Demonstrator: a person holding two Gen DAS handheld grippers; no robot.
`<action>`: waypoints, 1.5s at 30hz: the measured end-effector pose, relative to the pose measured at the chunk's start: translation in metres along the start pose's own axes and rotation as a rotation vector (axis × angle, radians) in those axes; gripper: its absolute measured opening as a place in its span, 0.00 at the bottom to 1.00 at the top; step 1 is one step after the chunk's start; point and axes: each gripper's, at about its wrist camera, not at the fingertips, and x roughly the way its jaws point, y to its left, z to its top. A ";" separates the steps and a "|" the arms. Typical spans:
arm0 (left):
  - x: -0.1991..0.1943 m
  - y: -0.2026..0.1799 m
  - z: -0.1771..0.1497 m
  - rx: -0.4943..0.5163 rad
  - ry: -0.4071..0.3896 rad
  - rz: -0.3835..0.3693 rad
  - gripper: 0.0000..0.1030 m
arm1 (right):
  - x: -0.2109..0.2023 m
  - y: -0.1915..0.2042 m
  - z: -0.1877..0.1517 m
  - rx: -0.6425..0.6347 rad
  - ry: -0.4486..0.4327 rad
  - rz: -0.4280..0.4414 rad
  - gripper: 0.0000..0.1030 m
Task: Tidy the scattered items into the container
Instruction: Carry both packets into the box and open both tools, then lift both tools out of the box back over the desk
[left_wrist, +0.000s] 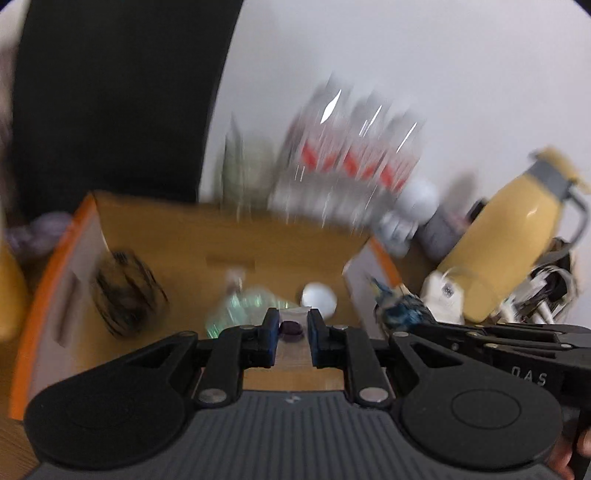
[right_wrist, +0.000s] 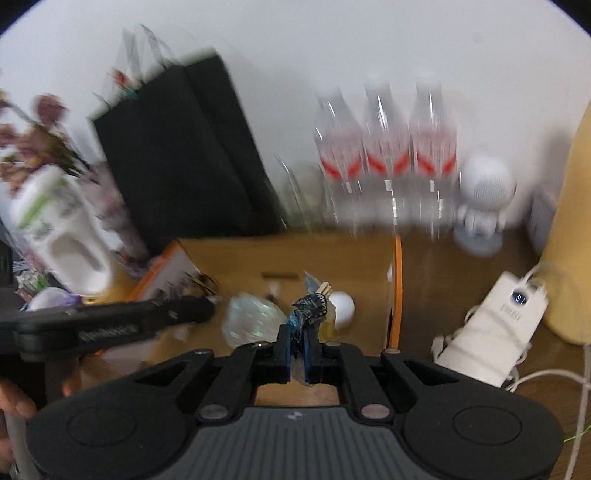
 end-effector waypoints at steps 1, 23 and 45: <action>0.014 0.001 0.000 -0.009 0.051 0.000 0.16 | 0.013 -0.002 0.002 0.007 0.044 -0.019 0.06; -0.045 0.009 0.027 0.090 0.067 0.298 1.00 | -0.001 0.016 0.032 0.057 0.160 -0.151 0.65; -0.154 -0.016 -0.101 0.224 -0.364 0.450 1.00 | -0.087 0.102 -0.076 -0.175 -0.245 -0.187 0.71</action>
